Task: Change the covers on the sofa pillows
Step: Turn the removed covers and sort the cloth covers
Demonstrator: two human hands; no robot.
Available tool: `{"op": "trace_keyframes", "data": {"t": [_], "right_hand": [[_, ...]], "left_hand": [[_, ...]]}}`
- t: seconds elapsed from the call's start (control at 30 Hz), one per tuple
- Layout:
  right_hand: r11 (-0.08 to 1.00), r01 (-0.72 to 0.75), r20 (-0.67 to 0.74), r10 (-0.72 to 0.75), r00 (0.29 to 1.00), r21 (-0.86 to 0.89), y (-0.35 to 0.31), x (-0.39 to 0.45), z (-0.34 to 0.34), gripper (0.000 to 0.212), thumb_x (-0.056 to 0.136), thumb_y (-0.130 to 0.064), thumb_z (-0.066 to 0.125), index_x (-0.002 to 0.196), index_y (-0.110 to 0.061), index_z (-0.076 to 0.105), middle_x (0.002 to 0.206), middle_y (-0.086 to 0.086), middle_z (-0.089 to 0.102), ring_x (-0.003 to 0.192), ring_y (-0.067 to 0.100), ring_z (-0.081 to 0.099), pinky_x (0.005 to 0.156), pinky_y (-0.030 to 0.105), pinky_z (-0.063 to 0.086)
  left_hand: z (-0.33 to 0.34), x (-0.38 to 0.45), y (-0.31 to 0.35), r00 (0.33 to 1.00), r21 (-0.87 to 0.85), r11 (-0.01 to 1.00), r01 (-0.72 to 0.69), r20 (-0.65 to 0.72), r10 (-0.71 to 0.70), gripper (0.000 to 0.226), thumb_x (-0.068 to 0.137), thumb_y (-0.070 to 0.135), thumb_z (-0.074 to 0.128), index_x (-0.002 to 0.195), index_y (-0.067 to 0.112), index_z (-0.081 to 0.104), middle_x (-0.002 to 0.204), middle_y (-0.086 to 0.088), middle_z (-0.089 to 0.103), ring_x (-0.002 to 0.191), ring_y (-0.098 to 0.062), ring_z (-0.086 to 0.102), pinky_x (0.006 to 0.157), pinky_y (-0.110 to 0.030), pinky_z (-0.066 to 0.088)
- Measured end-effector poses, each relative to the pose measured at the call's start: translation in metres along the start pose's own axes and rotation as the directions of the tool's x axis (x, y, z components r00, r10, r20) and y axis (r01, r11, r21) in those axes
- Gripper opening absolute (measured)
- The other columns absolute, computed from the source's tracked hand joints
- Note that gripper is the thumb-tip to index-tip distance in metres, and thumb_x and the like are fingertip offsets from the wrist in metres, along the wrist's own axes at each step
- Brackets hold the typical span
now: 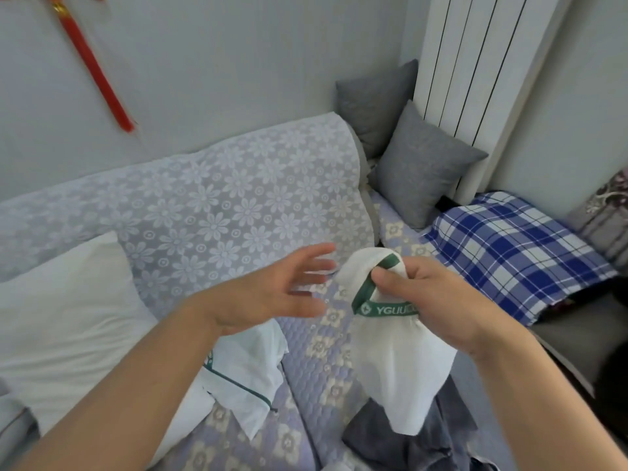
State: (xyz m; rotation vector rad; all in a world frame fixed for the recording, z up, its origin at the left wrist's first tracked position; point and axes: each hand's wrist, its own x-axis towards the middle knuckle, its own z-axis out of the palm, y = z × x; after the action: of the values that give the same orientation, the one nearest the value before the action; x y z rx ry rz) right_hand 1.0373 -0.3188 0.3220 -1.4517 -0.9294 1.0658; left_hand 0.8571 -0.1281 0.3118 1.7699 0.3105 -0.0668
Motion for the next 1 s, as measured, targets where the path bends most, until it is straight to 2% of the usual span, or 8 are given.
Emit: {"op": "trace_keyframes", "data": {"t": [0.17,0.3,0.47,0.57,0.63,0.73,0.83,1.0], "right_hand": [[0.999,0.025,0.176,-0.029,0.984,0.026,-0.012,0.001,0.005,0.037,0.096,-0.031,0.052,0.112,-0.005,0.073,0.109,0.020,0.073,0.100,0.033,0.071,0.087,0.041,0.057],[0.997,0.053,-0.046,-0.051,0.998,0.052,-0.018,-0.007,-0.015,0.034,0.098,-0.028,0.050,0.109,-0.005,0.073,0.110,0.020,0.074,0.103,0.039,0.070,0.096,0.055,0.053],[0.946,0.118,-0.393,0.011,0.920,0.302,-0.017,0.000,-0.042,0.026,0.101,-0.022,0.051,0.098,-0.011,0.074,0.100,0.012,0.077,0.088,0.024,0.074,0.075,0.037,0.062],[0.948,0.040,-0.556,0.151,0.817,0.317,0.007,0.015,-0.061,0.022,0.104,-0.021,0.051,0.098,-0.009,0.068,0.091,0.008,0.076,0.081,0.022,0.072,0.073,0.036,0.060],[0.942,-0.065,-0.628,0.269,0.730,0.328,0.037,0.027,-0.070,0.021,0.104,-0.024,0.053,0.098,-0.010,0.066,0.095,0.011,0.075,0.085,0.027,0.070,0.085,0.049,0.058],[0.918,-0.378,-0.682,0.351,0.641,0.117,0.079,0.037,-0.059,0.027,0.104,-0.030,0.049,0.119,-0.010,0.059,0.109,0.014,0.068,0.098,0.034,0.065,0.091,0.053,0.054],[0.827,-0.437,-0.702,0.076,0.708,-0.352,0.090,0.027,-0.021,0.034,0.103,-0.032,0.050,0.132,-0.015,0.051,0.122,0.007,0.060,0.111,0.027,0.057,0.086,0.039,0.048],[0.933,0.023,-0.273,-0.129,0.953,-0.360,0.070,-0.020,0.076,0.015,0.090,-0.038,0.068,0.094,-0.032,0.056,0.080,-0.009,0.065,0.068,0.009,0.063,0.060,0.023,0.048]], "left_hand": [[0.032,0.015,0.004,0.995,-0.173,0.984,-0.032,0.088,0.048,0.061,0.088,0.026,0.071,0.144,0.013,0.052,0.140,-0.011,0.060,0.133,-0.029,0.055,0.111,-0.042,0.044],[0.026,0.008,-0.002,0.995,-0.229,0.971,0.072,0.088,-0.053,0.040,0.090,0.018,0.075,0.128,0.008,0.064,0.128,-0.014,0.069,0.117,-0.030,0.066,0.098,-0.039,0.053],[0.018,-0.013,-0.026,0.925,0.153,0.932,0.327,0.147,-0.349,0.034,0.090,0.035,0.075,0.115,0.011,0.073,0.110,-0.005,0.077,0.103,-0.028,0.073,0.092,-0.041,0.059],[0.018,-0.032,-0.054,0.944,-0.291,0.898,0.329,0.075,-0.321,0.048,0.073,0.036,0.088,0.107,0.005,0.077,0.113,-0.018,0.074,0.103,-0.032,0.072,0.095,-0.045,0.057],[0.022,-0.043,-0.067,0.964,-0.695,0.701,0.163,-0.040,-0.263,0.056,0.059,0.027,0.097,0.105,0.002,0.078,0.109,-0.022,0.073,0.096,-0.032,0.073,0.083,-0.043,0.060],[0.041,-0.044,-0.060,0.972,-0.867,0.497,0.018,-0.102,-0.213,0.047,0.071,0.018,0.088,0.112,-0.001,0.074,0.105,-0.021,0.073,0.088,-0.032,0.073,0.072,-0.044,0.059],[0.060,-0.032,-0.042,0.902,-0.886,0.464,-0.005,-0.205,-0.381,0.029,0.093,0.015,0.062,0.113,-0.003,0.072,0.103,-0.022,0.072,0.081,-0.031,0.072,0.066,-0.045,0.063],[0.072,-0.027,-0.032,0.779,-0.866,0.497,-0.057,-0.350,-0.520,0.022,0.098,0.015,0.058,0.110,0.000,0.067,0.097,-0.021,0.071,0.076,-0.029,0.070,0.067,-0.043,0.063]]}}
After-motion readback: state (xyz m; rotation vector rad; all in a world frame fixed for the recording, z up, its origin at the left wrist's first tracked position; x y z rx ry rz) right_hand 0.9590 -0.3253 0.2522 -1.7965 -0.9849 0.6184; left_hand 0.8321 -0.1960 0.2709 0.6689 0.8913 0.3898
